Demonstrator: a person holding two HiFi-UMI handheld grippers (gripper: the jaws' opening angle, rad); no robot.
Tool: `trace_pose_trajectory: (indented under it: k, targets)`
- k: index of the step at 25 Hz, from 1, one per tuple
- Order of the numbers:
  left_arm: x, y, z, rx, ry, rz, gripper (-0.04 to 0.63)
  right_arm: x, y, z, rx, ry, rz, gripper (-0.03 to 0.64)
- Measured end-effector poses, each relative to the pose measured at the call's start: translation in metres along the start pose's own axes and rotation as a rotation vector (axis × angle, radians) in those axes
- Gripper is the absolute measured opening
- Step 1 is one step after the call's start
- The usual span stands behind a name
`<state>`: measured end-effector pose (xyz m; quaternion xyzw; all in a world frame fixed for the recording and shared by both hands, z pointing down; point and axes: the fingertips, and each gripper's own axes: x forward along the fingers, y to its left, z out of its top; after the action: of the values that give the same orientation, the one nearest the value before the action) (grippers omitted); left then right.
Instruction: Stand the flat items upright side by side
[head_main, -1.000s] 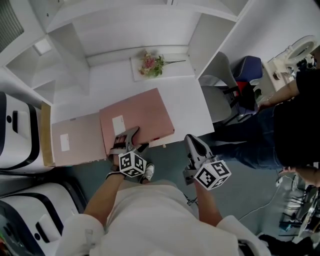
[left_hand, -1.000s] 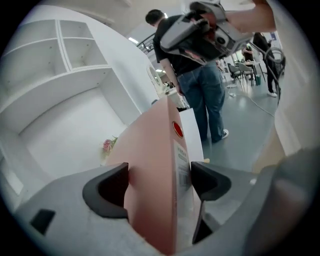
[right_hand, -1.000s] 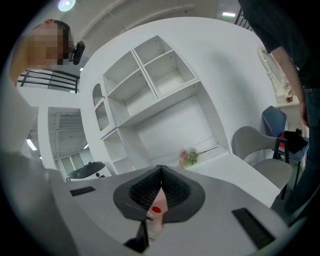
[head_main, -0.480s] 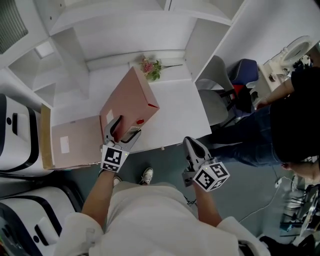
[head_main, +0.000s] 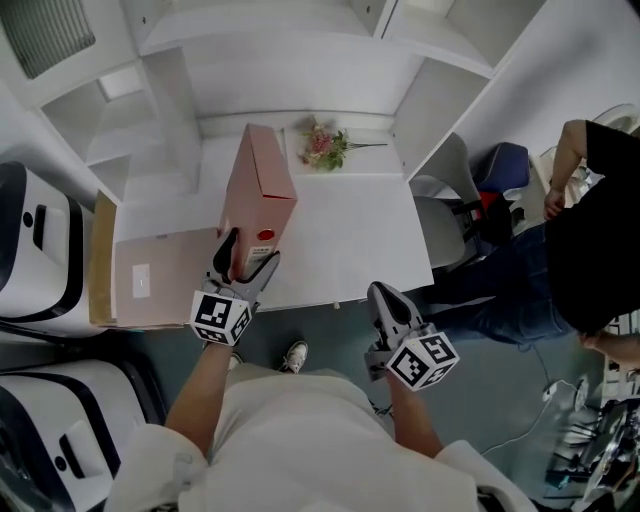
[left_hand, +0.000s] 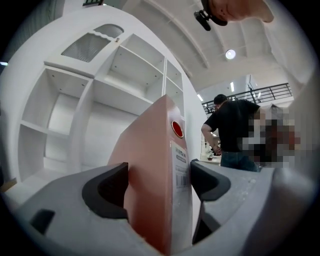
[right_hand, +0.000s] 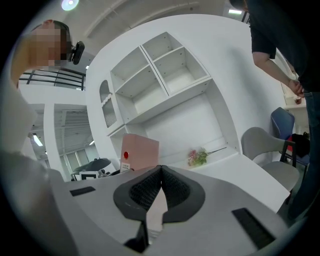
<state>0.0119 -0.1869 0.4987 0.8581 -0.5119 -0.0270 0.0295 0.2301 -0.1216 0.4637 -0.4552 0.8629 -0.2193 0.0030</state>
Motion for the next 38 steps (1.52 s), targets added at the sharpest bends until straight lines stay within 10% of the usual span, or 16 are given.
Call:
trace_pose_trajectory:
  k: [9, 23, 32, 38]
  targets:
    - [-0.036, 0.041, -0.012, -0.143, -0.005, 0.160, 0.383, 0.035, 0.021, -0.002, -0.014, 0.024, 0.067, 0.002]
    - [-0.003, 0.099, -0.040, -0.101, 0.183, 0.286, 0.353, 0.072, 0.024, 0.011, -0.025, 0.037, 0.109, 0.002]
    - [0.023, 0.099, -0.055, 0.060, 0.330, 0.234, 0.342, 0.078, 0.013, 0.015, -0.009, 0.027, 0.104, 0.002]
    - [0.023, 0.127, -0.054, -0.019, 0.325, 0.325, 0.331, 0.078, 0.011, 0.015, -0.003, 0.026, 0.098, 0.002]
